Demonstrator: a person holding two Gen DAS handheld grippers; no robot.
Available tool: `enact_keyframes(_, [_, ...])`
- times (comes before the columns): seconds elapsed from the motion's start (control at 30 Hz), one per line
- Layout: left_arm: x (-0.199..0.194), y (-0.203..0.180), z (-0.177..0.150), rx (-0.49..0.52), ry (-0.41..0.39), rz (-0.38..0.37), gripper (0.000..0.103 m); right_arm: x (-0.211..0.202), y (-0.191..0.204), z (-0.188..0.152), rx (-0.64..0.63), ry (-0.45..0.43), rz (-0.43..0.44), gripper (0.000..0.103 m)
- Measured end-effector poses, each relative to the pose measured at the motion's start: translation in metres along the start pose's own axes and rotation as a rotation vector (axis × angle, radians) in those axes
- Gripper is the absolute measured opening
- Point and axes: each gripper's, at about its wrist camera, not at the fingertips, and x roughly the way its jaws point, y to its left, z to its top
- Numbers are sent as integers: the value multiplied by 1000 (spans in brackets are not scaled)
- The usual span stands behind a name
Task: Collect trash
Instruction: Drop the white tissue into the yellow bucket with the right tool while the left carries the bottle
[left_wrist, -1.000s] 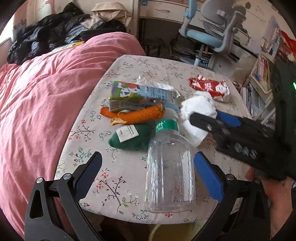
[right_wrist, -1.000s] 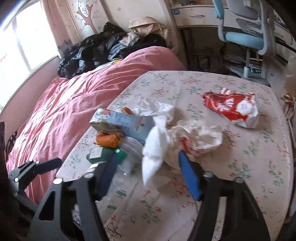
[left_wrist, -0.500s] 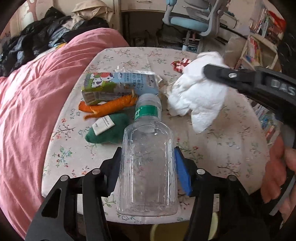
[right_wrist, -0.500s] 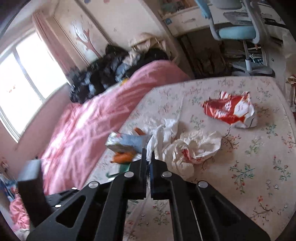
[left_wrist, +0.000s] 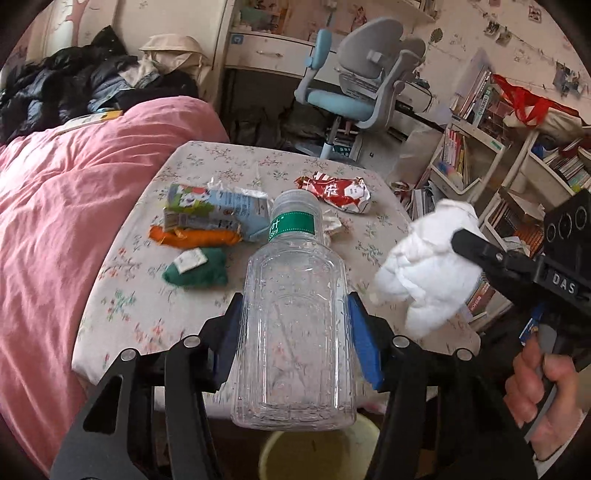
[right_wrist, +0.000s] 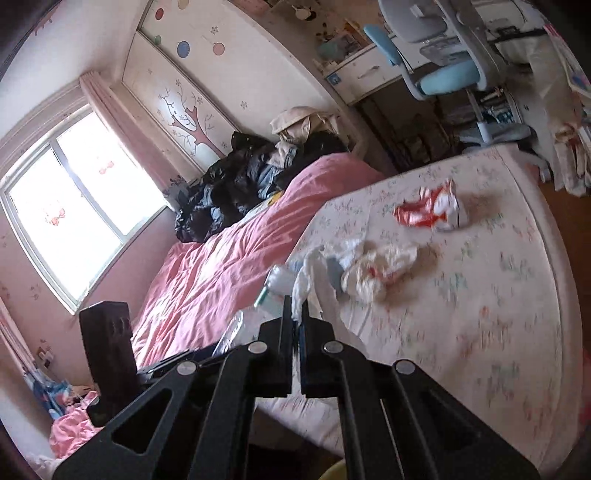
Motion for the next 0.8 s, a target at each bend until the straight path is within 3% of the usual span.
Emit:
enact_keyframes(0.2, [-21,3,-15,-3,-11,-4,53,-18,15,-35,-7,69,34,3])
enact_keyframes(0.37, [-33,2,-24,-3,-20,-9,53,-10,28,-85,-26,246,49,3])
enact_keyframes(0.53, [-39,1,-31,0,-17,-12,53,10,21,-121,-18,411,-33,3])
enact_keyframes(0.8, [-43,0,-41,10,-8,-16,53,34,17,-141,-98,524,-184,4])
